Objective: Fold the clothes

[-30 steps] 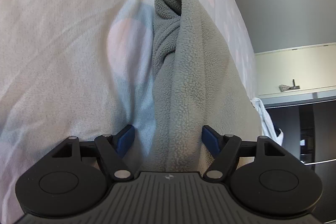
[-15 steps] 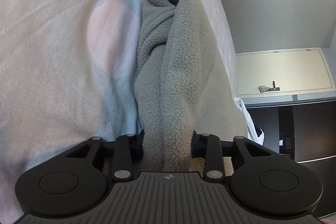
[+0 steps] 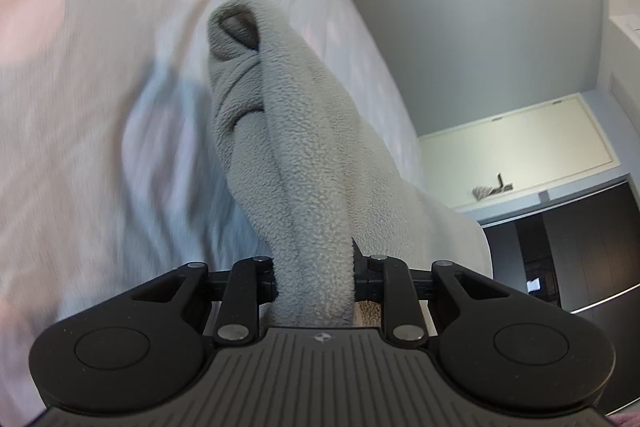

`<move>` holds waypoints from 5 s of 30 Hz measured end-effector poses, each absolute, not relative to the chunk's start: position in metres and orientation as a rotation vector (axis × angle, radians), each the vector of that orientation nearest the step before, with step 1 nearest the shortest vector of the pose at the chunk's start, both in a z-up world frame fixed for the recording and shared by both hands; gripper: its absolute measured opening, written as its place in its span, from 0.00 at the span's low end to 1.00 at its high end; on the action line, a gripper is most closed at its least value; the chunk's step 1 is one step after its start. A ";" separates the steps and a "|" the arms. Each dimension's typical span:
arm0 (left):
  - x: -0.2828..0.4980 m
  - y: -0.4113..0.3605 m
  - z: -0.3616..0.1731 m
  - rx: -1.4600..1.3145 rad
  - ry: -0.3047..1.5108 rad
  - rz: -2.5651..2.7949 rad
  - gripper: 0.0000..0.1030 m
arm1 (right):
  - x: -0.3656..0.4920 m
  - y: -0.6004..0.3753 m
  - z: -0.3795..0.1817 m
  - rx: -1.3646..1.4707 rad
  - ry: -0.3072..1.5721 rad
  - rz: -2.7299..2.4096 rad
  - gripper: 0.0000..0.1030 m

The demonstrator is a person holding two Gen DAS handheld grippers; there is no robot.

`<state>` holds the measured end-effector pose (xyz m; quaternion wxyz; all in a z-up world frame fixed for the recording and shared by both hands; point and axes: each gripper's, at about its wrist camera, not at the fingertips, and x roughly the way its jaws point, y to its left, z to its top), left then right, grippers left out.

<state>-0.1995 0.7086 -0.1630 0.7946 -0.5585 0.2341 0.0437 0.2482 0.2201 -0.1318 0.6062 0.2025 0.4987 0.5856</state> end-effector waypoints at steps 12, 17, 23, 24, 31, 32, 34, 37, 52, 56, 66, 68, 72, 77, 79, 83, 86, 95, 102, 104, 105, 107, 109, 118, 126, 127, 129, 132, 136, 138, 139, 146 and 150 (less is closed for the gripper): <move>-0.170 0.832 -0.052 -0.977 0.446 0.252 0.20 | 0.278 0.389 -0.091 0.481 1.086 1.440 0.41; -0.140 0.887 -0.030 -0.915 0.452 0.323 0.20 | 0.303 0.478 -0.086 0.489 1.076 1.437 0.41; -0.109 0.946 -0.010 -0.850 0.465 0.422 0.20 | 0.328 0.577 -0.080 0.478 1.084 1.428 0.41; -0.104 0.956 -0.006 -0.839 0.467 0.438 0.20 | 0.331 0.592 -0.079 0.479 1.085 1.427 0.41; -0.081 1.003 -0.003 -0.716 0.479 0.555 0.20 | 0.344 0.654 -0.083 0.514 1.058 1.414 0.41; -0.077 1.010 -0.004 -0.707 0.470 0.566 0.20 | 0.346 0.665 -0.085 0.525 1.056 1.403 0.41; -0.070 1.021 -0.007 -0.690 0.465 0.582 0.20 | 0.347 0.684 -0.088 0.539 1.053 1.380 0.42; -0.064 1.032 -0.014 -0.680 0.487 0.592 0.20 | 0.345 0.698 -0.093 0.538 1.045 1.351 0.42; -0.045 1.092 -0.040 -0.630 0.587 0.681 0.22 | 0.349 0.769 -0.102 0.436 1.113 1.190 0.43; -0.041 1.097 -0.050 -0.657 0.615 0.718 0.28 | 0.354 0.779 -0.102 0.348 1.133 1.103 0.52; -0.110 1.084 -0.048 -0.722 0.649 0.852 0.61 | 0.367 0.727 -0.103 0.273 1.229 0.961 0.82; -0.130 1.074 -0.045 -0.739 0.629 0.880 0.61 | 0.366 0.698 -0.100 0.221 1.188 0.956 0.81; -0.153 1.025 -0.040 -0.667 0.614 0.928 0.60 | 0.341 0.648 -0.101 -0.060 1.047 0.819 0.79; -0.162 0.939 -0.052 -0.498 0.590 1.008 0.59 | 0.292 0.626 -0.089 -0.327 0.740 0.734 0.57; -0.167 0.921 -0.060 -0.529 0.588 1.023 0.59 | 0.273 0.649 -0.060 -0.322 0.615 0.817 0.59; -0.179 0.891 -0.075 -0.610 0.586 1.052 0.59 | 0.230 0.711 -0.022 -0.378 0.456 1.033 0.69; -0.187 0.869 -0.087 -0.671 0.583 1.072 0.59 | 0.216 0.744 -0.030 -0.453 0.489 1.027 0.73; -0.195 0.859 -0.087 -0.704 0.570 1.089 0.59 | 0.237 0.757 -0.112 -0.568 0.787 0.924 0.59; -0.181 0.871 -0.067 -0.654 0.550 1.064 0.59 | 0.271 0.716 -0.095 -0.284 0.857 1.028 0.75; -0.179 0.867 -0.063 -0.650 0.552 1.052 0.59 | 0.293 0.702 -0.086 -0.153 0.874 1.010 0.95; -0.177 0.864 -0.063 -0.651 0.559 1.047 0.59 | 0.307 0.699 -0.084 -0.092 0.906 1.005 0.96; -0.176 0.857 -0.062 -0.651 0.575 1.040 0.59 | 0.338 0.700 -0.091 0.024 1.010 0.994 0.96; -0.179 0.849 -0.059 -0.651 0.594 1.038 0.59 | 0.366 0.705 -0.105 0.122 1.093 0.983 0.96; -0.208 0.825 -0.035 -0.623 0.630 1.096 0.59 | 0.417 0.725 -0.175 0.488 1.270 1.036 0.95; -0.219 0.814 -0.032 -0.641 0.642 1.124 0.59 | 0.407 0.758 -0.155 0.436 1.244 1.087 0.41; -0.219 0.815 -0.032 -0.645 0.639 1.123 0.59 | 0.405 0.762 -0.146 0.401 1.227 1.090 0.38; -0.217 0.817 -0.032 -0.650 0.634 1.118 0.59 | 0.404 0.770 -0.127 0.343 1.192 1.104 0.34; -0.212 0.819 -0.029 -0.641 0.620 1.111 0.59 | 0.402 0.780 -0.093 0.277 1.108 1.157 0.29; -0.207 0.819 -0.026 -0.641 0.603 1.100 0.59 | 0.397 0.797 -0.059 0.159 0.972 1.221 0.28; -0.206 0.819 -0.025 -0.638 0.601 1.096 0.59 | 0.401 0.804 -0.059 0.129 0.950 1.197 0.27; -0.206 0.819 -0.025 -0.637 0.599 1.094 0.59 | 0.404 0.808 -0.060 0.114 0.940 1.184 0.27; -0.209 0.818 -0.029 -0.655 0.608 1.089 0.59 | 0.417 0.832 -0.098 -0.072 0.977 1.023 0.28; -0.207 0.817 -0.032 -0.667 0.620 1.080 0.59 | 0.418 0.824 -0.104 -0.136 0.971 0.967 0.54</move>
